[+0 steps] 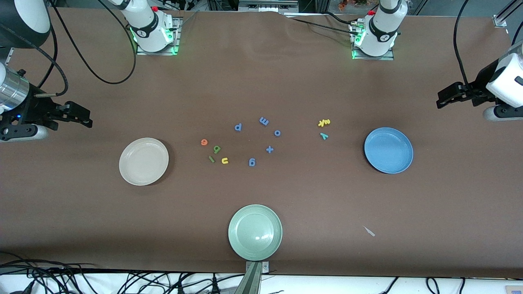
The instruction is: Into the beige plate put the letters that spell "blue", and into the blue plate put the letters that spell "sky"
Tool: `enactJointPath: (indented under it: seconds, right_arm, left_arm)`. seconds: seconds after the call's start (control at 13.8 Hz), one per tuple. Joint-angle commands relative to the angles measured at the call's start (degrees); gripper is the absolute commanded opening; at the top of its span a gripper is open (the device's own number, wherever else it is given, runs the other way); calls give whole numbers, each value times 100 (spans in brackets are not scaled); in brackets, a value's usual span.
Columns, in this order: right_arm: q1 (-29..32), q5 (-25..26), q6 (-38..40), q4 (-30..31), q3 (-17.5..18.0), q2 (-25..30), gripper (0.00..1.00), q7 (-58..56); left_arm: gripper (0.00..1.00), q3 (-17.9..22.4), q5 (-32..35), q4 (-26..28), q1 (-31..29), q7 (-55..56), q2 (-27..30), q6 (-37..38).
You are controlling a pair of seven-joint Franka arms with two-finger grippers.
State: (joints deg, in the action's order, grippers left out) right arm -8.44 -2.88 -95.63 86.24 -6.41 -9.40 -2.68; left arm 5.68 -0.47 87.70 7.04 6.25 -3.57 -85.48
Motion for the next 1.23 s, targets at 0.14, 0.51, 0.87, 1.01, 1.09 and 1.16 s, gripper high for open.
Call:
enactJointPath:
  seconds: [0.14,0.51,0.87,1.01,1.09,1.16]
  right_arm:
    - [9,-3,1,148,26,167,100,22]
    - [-9,-3,18,148,35,176,100,22]
    - [-9,-3,18,157,17,176,100,22]
    - [-9,-3,18,157,17,176,100,22]
    - [-9,-3,18,148,17,176,100,22]
    - [-9,-3,18,157,17,176,100,22]
  left_arm:
    - [100,12,-138,-148,25,-142,-73,120]
    - [100,12,-138,-113,17,-36,-109,146]
    - [100,12,-85,-166,-36,-142,-65,322]
    - [100,20,-77,-157,-54,-133,-73,313]
    - [100,29,-68,-157,-54,-133,-73,313]
    - [100,29,-68,-157,-62,-142,-73,304]
